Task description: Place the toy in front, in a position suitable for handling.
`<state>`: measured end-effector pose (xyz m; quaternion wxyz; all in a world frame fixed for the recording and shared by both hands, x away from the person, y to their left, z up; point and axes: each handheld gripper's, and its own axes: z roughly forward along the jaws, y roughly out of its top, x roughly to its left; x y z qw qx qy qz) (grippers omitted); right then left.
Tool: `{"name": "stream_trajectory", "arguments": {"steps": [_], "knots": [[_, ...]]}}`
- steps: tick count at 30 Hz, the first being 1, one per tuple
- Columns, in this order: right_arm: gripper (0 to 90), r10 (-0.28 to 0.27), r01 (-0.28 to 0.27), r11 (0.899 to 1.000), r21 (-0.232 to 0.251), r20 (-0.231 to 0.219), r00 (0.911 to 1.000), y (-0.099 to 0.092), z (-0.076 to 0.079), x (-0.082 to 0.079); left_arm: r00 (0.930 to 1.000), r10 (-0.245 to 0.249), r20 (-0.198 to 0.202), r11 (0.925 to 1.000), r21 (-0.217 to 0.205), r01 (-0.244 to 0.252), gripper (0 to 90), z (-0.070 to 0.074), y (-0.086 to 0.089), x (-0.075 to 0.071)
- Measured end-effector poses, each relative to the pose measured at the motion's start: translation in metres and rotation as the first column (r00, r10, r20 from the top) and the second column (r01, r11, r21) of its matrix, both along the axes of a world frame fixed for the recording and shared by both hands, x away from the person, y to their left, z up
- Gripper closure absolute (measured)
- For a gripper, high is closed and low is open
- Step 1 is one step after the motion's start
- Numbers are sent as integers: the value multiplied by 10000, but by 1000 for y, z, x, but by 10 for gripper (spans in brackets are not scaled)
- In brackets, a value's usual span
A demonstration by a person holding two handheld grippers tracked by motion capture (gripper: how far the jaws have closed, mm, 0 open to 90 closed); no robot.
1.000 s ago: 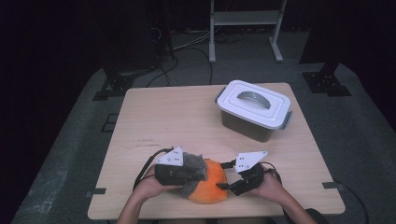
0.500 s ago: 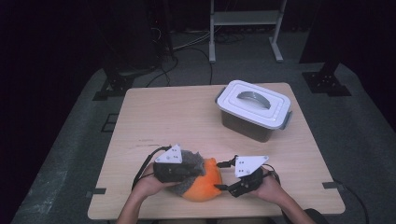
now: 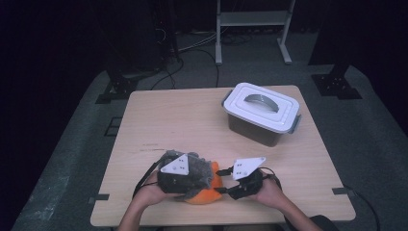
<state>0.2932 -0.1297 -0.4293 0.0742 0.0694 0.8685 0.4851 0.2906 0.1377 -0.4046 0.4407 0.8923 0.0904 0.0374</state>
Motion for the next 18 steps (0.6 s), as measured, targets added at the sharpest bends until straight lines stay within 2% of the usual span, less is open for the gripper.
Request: {"name": "stream_trajectory", "arguments": {"steps": [2, 4, 7, 9, 10, 11, 15, 16, 18], "knots": [[450, -187, 188, 9997, 180, -77, 9998, -4, 2, 4, 9993, 322, 198, 9995, -5, -322, 786, 5, 6, 1], [421, -376, 393, 9977, 545, -316, 9988, -10, 5, 16, 9989, 425, 204, 9991, -24, -424, 785, 6, 13, 3], [385, -102, 143, 9973, 718, -574, 9983, -7, 5, 23, 9992, 404, 55, 9991, -158, -403, 785, 3, 15, 4], [356, 189, -162, 9979, 634, -427, 9989, 0, 6, 29, 9991, 426, 66, 9990, -145, -426, 785, 2, 16, 5], [349, 393, -385, 9985, 392, -201, 9990, 7, 6, 36, 9989, 458, 111, 9989, -101, -457, 785, 2, 17, 5], [349, 393, -385, 9985, 392, -201, 9990, 7, 6, 36, 9987, 494, 151, 9988, -66, -493, 785, 1, 18, 6], [351, 240, -228, 9992, 336, -343, 9991, 16, 5, 50, 9989, 459, -20, 9989, -77, -459, 785, -2, 23, 8], [361, 345, -327, 9988, 354, -524, 9980, 20, 2, 52, 9990, 431, -115, 9989, -173, -433, 786, -4, 23, 9], [372, 443, -429, 9988, 250, -580, 9973, 23, 0, 51, 9992, 389, -95, 9992, -105, -390, 786, -4, 23, 9]]}}
